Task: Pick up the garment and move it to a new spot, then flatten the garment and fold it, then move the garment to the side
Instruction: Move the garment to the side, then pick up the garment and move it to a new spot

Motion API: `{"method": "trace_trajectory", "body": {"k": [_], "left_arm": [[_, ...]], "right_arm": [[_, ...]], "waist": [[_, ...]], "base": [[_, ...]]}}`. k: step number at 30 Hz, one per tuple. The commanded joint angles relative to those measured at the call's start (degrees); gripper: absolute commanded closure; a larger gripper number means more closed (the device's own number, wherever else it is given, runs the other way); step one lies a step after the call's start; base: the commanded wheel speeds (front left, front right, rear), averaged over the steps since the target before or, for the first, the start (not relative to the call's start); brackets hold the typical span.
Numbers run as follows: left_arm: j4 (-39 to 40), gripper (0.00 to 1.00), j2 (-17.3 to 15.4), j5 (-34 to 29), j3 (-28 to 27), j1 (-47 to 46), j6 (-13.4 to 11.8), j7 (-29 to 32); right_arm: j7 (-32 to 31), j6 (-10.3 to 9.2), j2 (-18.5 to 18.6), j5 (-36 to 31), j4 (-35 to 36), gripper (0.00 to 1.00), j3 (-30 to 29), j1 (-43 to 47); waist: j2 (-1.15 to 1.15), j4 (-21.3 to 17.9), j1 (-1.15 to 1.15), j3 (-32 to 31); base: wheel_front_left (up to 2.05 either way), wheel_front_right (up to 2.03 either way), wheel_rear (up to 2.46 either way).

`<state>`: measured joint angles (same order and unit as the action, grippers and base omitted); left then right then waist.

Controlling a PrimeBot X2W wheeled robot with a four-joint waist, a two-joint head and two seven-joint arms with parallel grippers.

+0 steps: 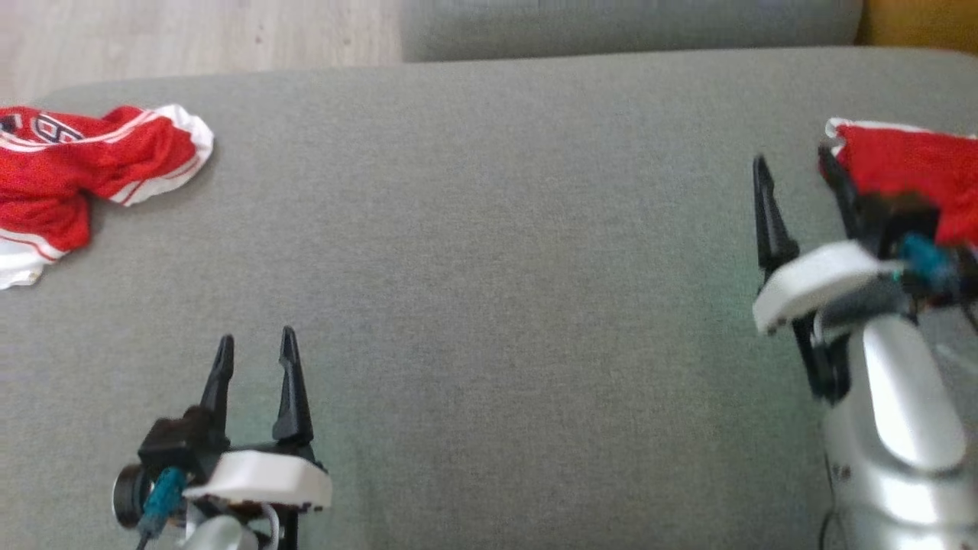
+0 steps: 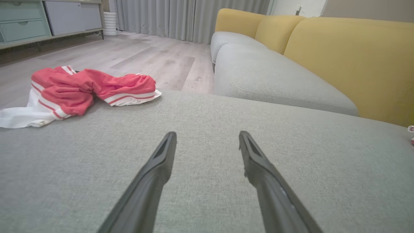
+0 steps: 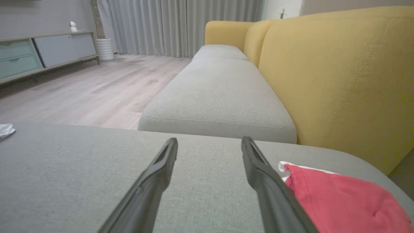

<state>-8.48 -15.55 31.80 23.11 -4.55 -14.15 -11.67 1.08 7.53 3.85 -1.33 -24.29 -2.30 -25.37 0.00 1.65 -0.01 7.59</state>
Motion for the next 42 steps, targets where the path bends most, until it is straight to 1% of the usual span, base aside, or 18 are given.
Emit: {"method": "trace_trajectory", "body": {"k": [1,3,7,10,13,17,22,31,36,41,42], "left_arm": [[1.3,0.0,-0.9,0.0,-2.4,-1.3,-0.3,-0.6],[0.8,0.0,-0.7,0.3,-2.3,-0.5,-0.4,-0.9],[0.0,0.0,-0.3,0.5,-1.7,1.1,-0.2,-1.1],[-0.5,0.0,0.1,0.6,-1.1,2.0,0.0,-1.2],[-1.0,0.0,0.2,0.7,-0.3,2.9,0.3,-1.1],[-1.3,0.0,0.4,0.7,0.6,3.6,0.6,-0.8],[-1.4,0.0,0.7,0.7,1.4,3.6,0.7,-0.6],[-1.3,0.0,0.4,0.9,1.9,3.4,0.8,-0.3],[-1.3,0.0,0.4,0.9,2.2,3.2,0.8,-0.2],[-1.2,0.0,0.1,0.9,2.0,3.1,0.6,-0.3],[-1.2,0.0,0.1,0.9,2.0,3.1,0.6,-0.3]], "right_arm": [[0.8,-0.04,-0.6,0.1,2.6,0.0,1.2,-0.5],[1.8,-0.04,-0.9,0.7,4.5,0.0,1.6,2.8],[3.5,-0.04,-0.9,5.2,8.4,0.0,2.9,10.0],[4.4,-0.04,-1.0,7.2,11.1,0.0,2.8,15.6],[4.8,-0.04,-1.0,8.6,13.6,0.0,2.7,20.6],[4.7,-0.04,-1.0,9.5,16.3,0.0,3.4,25.0],[4.1,-0.04,-1.0,10.2,18.0,0.0,4.4,27.6],[3.1,-0.04,-1.0,10.0,19.0,0.0,4.5,28.8],[3.0,-0.04,-1.0,10.0,19.3,0.0,5.0,29.5],[3.3,-0.04,-1.0,10.0,19.7,0.0,5.3,29.8],[3.3,-0.04,-1.0,10.0,19.7,0.0,5.3,29.8]], "waist": [[0.0,0.8,0.01,-1.1],[0.0,1.1,0.01,-2.0],[0.0,1.7,0.01,-3.9],[0.0,2.1,0.01,-5.3],[0.0,2.2,0.01,-6.4],[0.0,2.0,0.01,-7.0],[0.0,1.8,0.01,-7.3],[0.0,2.2,0.01,-7.8],[0.0,4.4,0.01,-8.0],[0.0,9.6,0.01,-8.4],[0.0,9.6,0.01,-8.4]], "base": [[0.0,0.0,0.0],[0.0,0.0,0.0],[0.0,0.0,0.0],[0.0,0.0,0.0],[0.0,0.0,0.0],[0.0,0.0,0.0],[0.0,0.0,0.0],[0.0,0.0,0.0],[0.0,0.0,0.0],[0.0,0.0,0.0],[0.0,0.0,0.0]]}}
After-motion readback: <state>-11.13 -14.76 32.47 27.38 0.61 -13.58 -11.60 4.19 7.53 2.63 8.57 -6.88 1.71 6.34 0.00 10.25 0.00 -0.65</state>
